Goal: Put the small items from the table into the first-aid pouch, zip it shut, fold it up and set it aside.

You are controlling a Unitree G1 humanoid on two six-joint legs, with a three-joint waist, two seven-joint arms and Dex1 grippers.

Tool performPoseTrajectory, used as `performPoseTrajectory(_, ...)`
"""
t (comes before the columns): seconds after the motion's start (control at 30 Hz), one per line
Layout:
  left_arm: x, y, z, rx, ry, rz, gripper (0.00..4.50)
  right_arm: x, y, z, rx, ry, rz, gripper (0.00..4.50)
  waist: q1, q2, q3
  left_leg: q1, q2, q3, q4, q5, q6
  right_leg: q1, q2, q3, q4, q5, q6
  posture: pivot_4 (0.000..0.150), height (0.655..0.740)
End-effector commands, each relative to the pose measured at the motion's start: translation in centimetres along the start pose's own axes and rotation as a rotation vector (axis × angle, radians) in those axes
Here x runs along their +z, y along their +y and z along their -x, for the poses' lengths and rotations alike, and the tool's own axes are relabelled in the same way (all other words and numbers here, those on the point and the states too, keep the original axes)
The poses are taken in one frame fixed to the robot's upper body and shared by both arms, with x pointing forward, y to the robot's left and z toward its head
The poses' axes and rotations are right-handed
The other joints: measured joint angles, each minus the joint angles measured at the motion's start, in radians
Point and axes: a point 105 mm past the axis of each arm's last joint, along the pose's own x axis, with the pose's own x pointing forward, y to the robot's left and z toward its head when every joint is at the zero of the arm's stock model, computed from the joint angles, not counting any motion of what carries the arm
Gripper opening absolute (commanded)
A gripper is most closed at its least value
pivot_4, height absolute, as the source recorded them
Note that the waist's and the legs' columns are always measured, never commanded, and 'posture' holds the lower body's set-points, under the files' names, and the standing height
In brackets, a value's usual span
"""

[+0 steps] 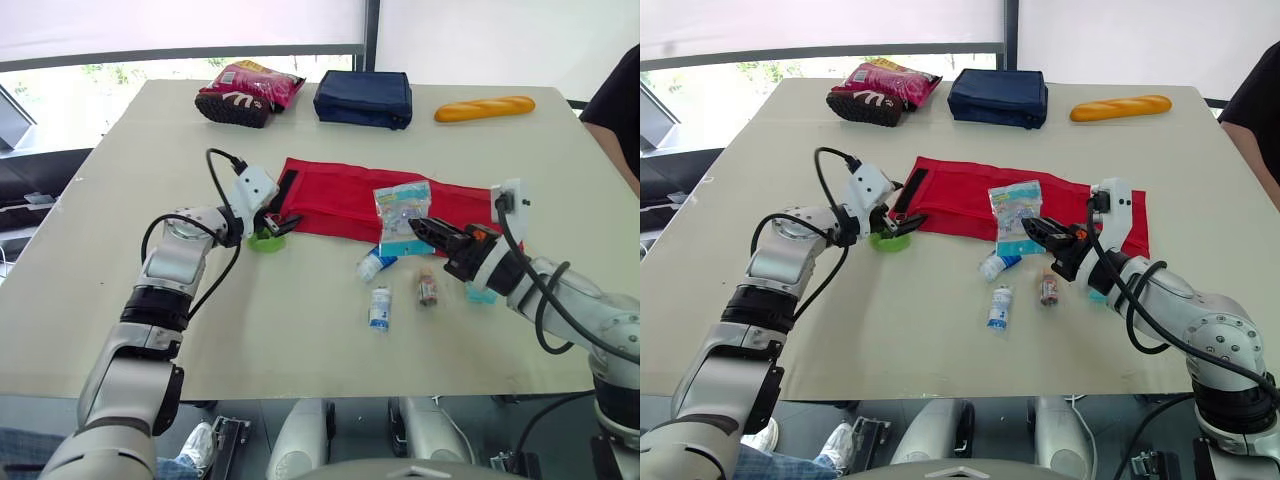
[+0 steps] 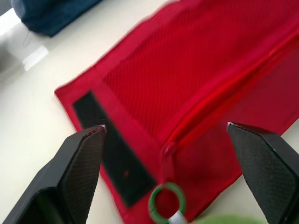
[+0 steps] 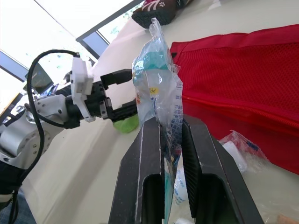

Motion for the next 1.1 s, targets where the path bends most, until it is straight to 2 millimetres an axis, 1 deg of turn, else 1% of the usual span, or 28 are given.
performPoseTrajectory(0.03,0.9,0.8,-0.8,0.035,-0.020,-0.125,4.40,1.1,1.0,0.5,0.031,-0.055,0.029,0.03,0.002,0.000,0.000,-0.004,0.000,0.000,0.002,0.000,0.000,-0.003,0.000,-0.001,0.000,0.001,0.001,0.150,0.7105)
performPoseTrajectory(0.07,0.7,0.8,-1.0,0.035,-0.013,-0.154,4.40,1.1,1.0,0.5,0.031,-0.057,0.030,0.03,0.001,0.000,0.000,-0.007,0.000,0.000,0.002,0.000,0.000,-0.005,0.000,-0.001,0.000,0.001,0.002,0.150,0.7105)
performPoseTrajectory(0.2,0.7,0.8,-2.0,0.033,-0.005,-0.232,4.40,1.2,0.8,0.6,0.026,-0.059,0.039,0.03,0.001,0.000,0.000,-0.008,-0.001,0.001,0.002,0.000,0.000,-0.006,-0.001,-0.001,0.000,0.002,0.002,0.150,0.7105)
performPoseTrajectory(0.33,1.6,0.8,-2.9,0.036,-0.029,-0.260,4.40,1.2,0.9,0.5,0.025,-0.061,0.041,0.03,0.001,0.000,0.000,-0.007,-0.001,0.001,0.002,0.000,0.000,-0.006,-0.001,-0.001,0.001,0.002,0.002,0.150,0.7105)
performPoseTrajectory(0.4,1.7,0.7,-3.2,0.028,-0.034,-0.263,4.40,1.1,1.0,0.4,0.026,-0.063,0.040,0.03,0.001,0.000,0.000,-0.007,-0.001,0.001,0.003,0.000,0.000,-0.006,-0.001,-0.002,0.001,0.002,0.002,0.150,0.7105)
performPoseTrajectory(0.5,1.5,0.5,-3.3,0.012,-0.027,-0.287,3.66,1.2,1.2,0.4,0.031,-0.070,0.044,0.03,0.000,0.000,0.000,-0.007,-0.001,0.002,0.003,0.000,0.000,-0.005,-0.001,-0.002,0.002,0.002,0.002,0.150,0.7105)
performPoseTrajectory(0.53,1.6,0.5,-3.3,0.013,-0.028,-0.289,3.25,1.2,1.2,0.4,0.033,-0.071,0.047,0.03,0.000,0.000,0.000,-0.007,-0.001,0.002,0.003,0.000,0.000,-0.005,-0.001,-0.002,0.002,0.002,0.002,0.150,0.7105)
performPoseTrajectory(0.57,1.6,0.6,-3.4,0.012,-0.030,-0.288,3.03,1.2,1.3,0.4,0.034,-0.071,0.050,0.03,-0.001,0.000,0.000,-0.007,-0.001,0.002,0.003,0.000,0.000,-0.005,-0.001,-0.002,0.002,0.002,0.002,0.150,0.7105)
performPoseTrajectory(0.6,1.6,0.6,-3.4,0.011,-0.031,-0.289,2.50,1.2,1.4,0.4,0.035,-0.071,0.054,0.03,0.000,0.000,0.000,-0.007,-0.001,0.001,0.003,0.000,0.000,-0.005,-0.001,-0.002,0.002,0.002,0.002,0.150,0.7105)
performPoseTrajectory(0.67,1.6,0.6,-3.3,-0.001,-0.033,-0.292,1.75,1.3,1.5,0.4,0.039,-0.074,0.057,0.03,-0.002,0.000,0.000,-0.007,-0.001,0.001,0.003,0.000,0.000,-0.006,-0.001,-0.002,0.002,0.002,0.002,0.150,0.7105)
performPoseTrajectory(0.7,1.6,0.5,-3.3,-0.015,-0.034,-0.292,1.18,1.4,1.5,0.4,0.040,-0.075,0.059,0.03,-0.002,0.000,0.000,-0.007,-0.001,0.001,0.003,0.000,0.000,-0.006,-0.001,-0.002,0.002,0.002,0.002,0.150,0.7105)
performPoseTrajectory(0.73,1.5,0.4,-3.2,-0.029,-0.035,-0.293,0.89,1.5,1.6,0.4,0.041,-0.077,0.060,0.03,-0.002,0.000,0.000,-0.007,-0.001,0.001,0.003,0.000,0.000,-0.006,0.000,-0.002,0.002,0.002,0.002,0.150,0.7105)
performPoseTrajectory(0.77,1.4,0.2,-3.1,-0.050,-0.038,-0.293,0.33,1.5,1.6,0.4,0.041,-0.077,0.059,0.03,-0.003,0.000,0.000,-0.007,-0.001,0.001,0.003,0.000,0.000,-0.006,0.000,-0.002,0.002,0.002,0.002,0.150,0.7105)
performPoseTrajectory(0.8,1.3,0.0,-2.9,-0.070,-0.039,-0.293,0.02,1.5,1.6,0.3,0.041,-0.077,0.059,0.03,-0.003,0.000,0.000,-0.007,-0.001,0.002,0.003,0.000,0.000,-0.006,0.000,-0.002,0.002,0.002,0.002,0.150,0.7105)
performPoseTrajectory(0.87,0.8,-0.5,-2.4,-0.124,-0.032,-0.258,0.02,1.3,1.6,0.3,0.041,-0.068,0.050,0.03,-0.004,0.000,0.000,-0.007,-0.001,0.001,0.003,0.000,0.000,-0.006,0.000,-0.001,0.002,0.002,0.002,0.150,0.7105)
performPoseTrajectory(0.97,0.2,-1.3,-1.5,-0.207,-0.031,-0.191,0.02,0.4,1.5,-0.1,0.044,-0.030,0.029,0.03,-0.008,0.000,0.000,-0.007,-0.001,0.001,0.003,0.000,0.000,-0.006,0.000,-0.001,0.002,0.002,0.002,0.150,0.7105)
performPoseTrajectory(1.1,0.2,-2.5,0.0,-0.297,-0.033,-0.160,0.02,-1.3,1.6,-0.9,0.048,0.037,-0.022,0.03,-0.009,0.000,-0.001,-0.006,0.000,0.000,0.003,0.000,0.000,-0.006,0.000,-0.001,0.003,0.002,0.002,0.150,0.7105)
